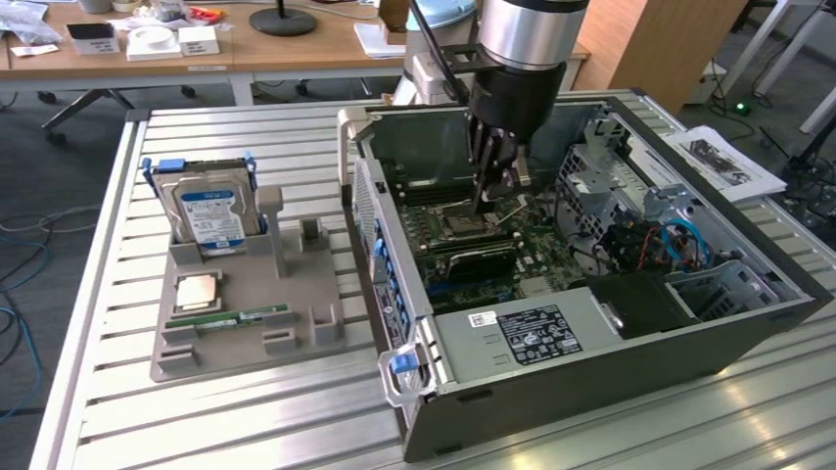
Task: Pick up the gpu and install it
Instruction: 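Press down on the gpu until it lock into place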
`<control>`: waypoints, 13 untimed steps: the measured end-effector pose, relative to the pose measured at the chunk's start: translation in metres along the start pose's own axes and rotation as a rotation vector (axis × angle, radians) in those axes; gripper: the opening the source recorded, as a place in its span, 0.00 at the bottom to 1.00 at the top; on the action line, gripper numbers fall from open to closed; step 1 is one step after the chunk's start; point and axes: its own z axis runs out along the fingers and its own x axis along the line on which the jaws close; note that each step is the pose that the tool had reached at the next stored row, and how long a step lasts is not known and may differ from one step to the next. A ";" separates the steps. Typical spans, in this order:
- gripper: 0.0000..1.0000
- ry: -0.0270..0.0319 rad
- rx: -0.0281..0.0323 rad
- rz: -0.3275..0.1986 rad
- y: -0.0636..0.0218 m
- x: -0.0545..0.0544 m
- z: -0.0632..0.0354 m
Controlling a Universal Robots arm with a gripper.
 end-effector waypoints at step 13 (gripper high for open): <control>0.11 -0.0002 0.0000 0.000 -0.0049 -0.008 0.0031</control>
